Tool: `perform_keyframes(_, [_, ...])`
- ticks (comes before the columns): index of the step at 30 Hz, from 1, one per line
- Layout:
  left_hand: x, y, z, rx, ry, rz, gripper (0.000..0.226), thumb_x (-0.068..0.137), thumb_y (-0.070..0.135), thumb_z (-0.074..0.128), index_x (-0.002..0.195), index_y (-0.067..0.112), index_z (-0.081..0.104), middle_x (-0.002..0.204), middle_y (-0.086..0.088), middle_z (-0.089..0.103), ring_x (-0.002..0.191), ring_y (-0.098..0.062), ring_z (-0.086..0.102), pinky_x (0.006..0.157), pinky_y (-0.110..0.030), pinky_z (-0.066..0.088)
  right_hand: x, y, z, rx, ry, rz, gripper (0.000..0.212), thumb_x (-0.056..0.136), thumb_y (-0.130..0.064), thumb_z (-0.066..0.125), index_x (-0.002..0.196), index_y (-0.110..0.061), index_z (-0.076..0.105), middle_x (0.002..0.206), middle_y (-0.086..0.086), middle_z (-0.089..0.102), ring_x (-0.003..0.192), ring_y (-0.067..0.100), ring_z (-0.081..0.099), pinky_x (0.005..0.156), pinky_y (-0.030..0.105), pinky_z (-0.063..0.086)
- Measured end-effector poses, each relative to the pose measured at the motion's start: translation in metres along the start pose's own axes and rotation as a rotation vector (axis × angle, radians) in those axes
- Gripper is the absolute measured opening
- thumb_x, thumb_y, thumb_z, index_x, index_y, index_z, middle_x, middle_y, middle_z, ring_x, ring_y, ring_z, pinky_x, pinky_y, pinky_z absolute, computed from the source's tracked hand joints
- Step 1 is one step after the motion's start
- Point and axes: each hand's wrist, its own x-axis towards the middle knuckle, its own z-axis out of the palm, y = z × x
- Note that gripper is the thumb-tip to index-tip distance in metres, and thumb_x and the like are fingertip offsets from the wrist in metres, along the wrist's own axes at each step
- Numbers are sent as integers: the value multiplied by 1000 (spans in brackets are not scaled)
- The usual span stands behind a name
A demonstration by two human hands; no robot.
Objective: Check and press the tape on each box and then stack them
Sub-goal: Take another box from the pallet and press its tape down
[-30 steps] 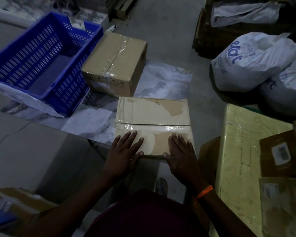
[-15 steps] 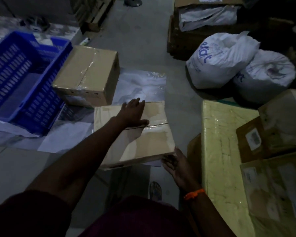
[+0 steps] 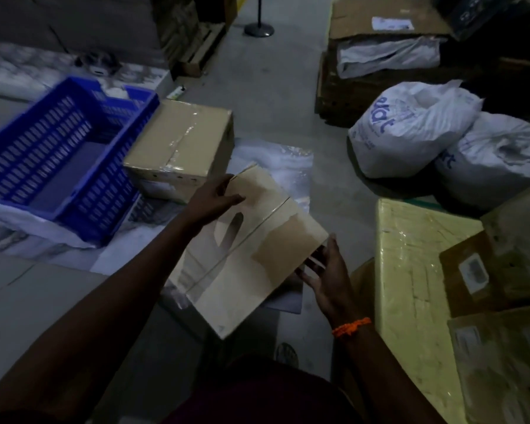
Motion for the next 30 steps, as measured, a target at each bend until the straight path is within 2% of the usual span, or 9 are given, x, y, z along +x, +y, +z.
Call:
perform_keyframes(2, [-13, 0, -9, -132, 83, 1, 60, 82, 41, 78, 135, 23, 57, 125, 2, 67, 114, -13, 63, 95, -34, 54, -4, -15, 12, -64, -38, -79, 42, 105, -57, 38, 121, -32, 66, 130, 0, 68, 119, 21, 63, 84, 38, 55])
perform_keyframes(6, [-45, 12, -23, -454, 205, -18, 45, 95, 21, 68, 136, 13, 52, 120, 2, 67, 111, -13, 63, 83, -20, 53, 2, -42, 30, -192, -47, -265, 49, 103, -61, 42, 132, -28, 65, 132, -1, 69, 121, 18, 64, 84, 34, 53])
perform_keyframes(11, [-77, 0, -26, -670, 267, -4, 40, 94, 32, 64, 132, 21, 56, 131, -5, 65, 124, -19, 60, 96, -33, 51, 13, -65, 49, -340, -90, -437, 74, 92, -74, 48, 141, -20, 60, 136, 1, 67, 125, 17, 63, 96, 35, 54])
perform_keyframes(14, [-103, -10, -7, -687, 312, -36, 33, 99, 32, 60, 130, 25, 53, 127, 3, 66, 117, -10, 64, 88, -24, 53, 14, -55, 46, -429, -96, -468, 59, 90, -74, 53, 126, -30, 68, 126, 1, 71, 120, 20, 66, 102, 46, 54])
perform_keyframes(17, [-129, -25, 13, -573, 360, -65, 53, 93, 42, 64, 138, 21, 48, 133, 5, 62, 120, -6, 62, 95, -28, 53, 11, -37, 36, -494, -48, -528, 48, 84, -74, 64, 114, -37, 68, 115, -4, 73, 111, 20, 68, 99, 50, 55])
perform_keyframes(19, [-141, -30, 22, -535, 399, -77, 54, 90, 44, 64, 136, 20, 50, 132, 6, 62, 119, -3, 61, 94, -23, 53, 6, -27, 27, -495, -24, -568, 33, 90, -59, 68, 114, -35, 65, 113, -5, 73, 108, 16, 68, 95, 45, 56])
perform_keyframes(24, [-133, -18, 15, -304, 502, -45, 43, 95, 40, 65, 131, 18, 53, 130, 4, 61, 110, 9, 58, 86, -13, 52, 3, -28, 30, -721, 54, -703, 37, 98, -42, 65, 129, -24, 58, 122, -1, 65, 111, 16, 64, 82, 8, 48])
perform_keyframes(27, [-113, -8, 1, -31, 485, 105, 50, 98, 33, 60, 143, 17, 46, 144, -4, 49, 124, -3, 52, 95, -24, 51, 7, -39, 45, -981, 111, -924, 54, 101, -29, 65, 148, -10, 47, 146, 14, 50, 133, 26, 51, 103, 31, 50])
perform_keyframes(30, [-91, 13, -7, 365, 423, 328, 53, 99, 21, 58, 150, 13, 44, 157, -9, 39, 142, -19, 38, 114, -27, 37, 13, -56, 67, -1281, 1, -1198, 48, 101, -29, 59, 139, 0, 55, 145, 22, 53, 137, 36, 50, 110, 50, 47])
